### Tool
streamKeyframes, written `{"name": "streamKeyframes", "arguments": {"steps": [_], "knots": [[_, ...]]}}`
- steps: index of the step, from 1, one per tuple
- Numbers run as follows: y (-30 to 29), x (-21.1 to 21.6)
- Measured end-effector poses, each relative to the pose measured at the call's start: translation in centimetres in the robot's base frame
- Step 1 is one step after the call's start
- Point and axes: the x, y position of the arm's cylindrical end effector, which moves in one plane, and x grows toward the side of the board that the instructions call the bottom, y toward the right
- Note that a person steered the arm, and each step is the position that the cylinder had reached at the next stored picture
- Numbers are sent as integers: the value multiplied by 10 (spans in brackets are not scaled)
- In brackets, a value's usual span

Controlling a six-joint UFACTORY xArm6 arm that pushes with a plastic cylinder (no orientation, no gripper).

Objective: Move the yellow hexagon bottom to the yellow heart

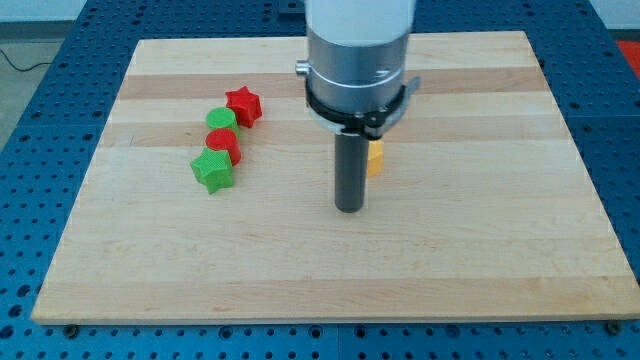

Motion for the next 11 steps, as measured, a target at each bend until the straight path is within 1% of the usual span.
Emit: {"name": "streamKeyframes", "arguments": {"steps": [2,3,4,5,6,7,9,10,11], "knots": [[16,-39],[36,-46],[42,-46],[38,-37],[24,-33],[30,-42],[61,-50],[60,-42],[40,-41]]}}
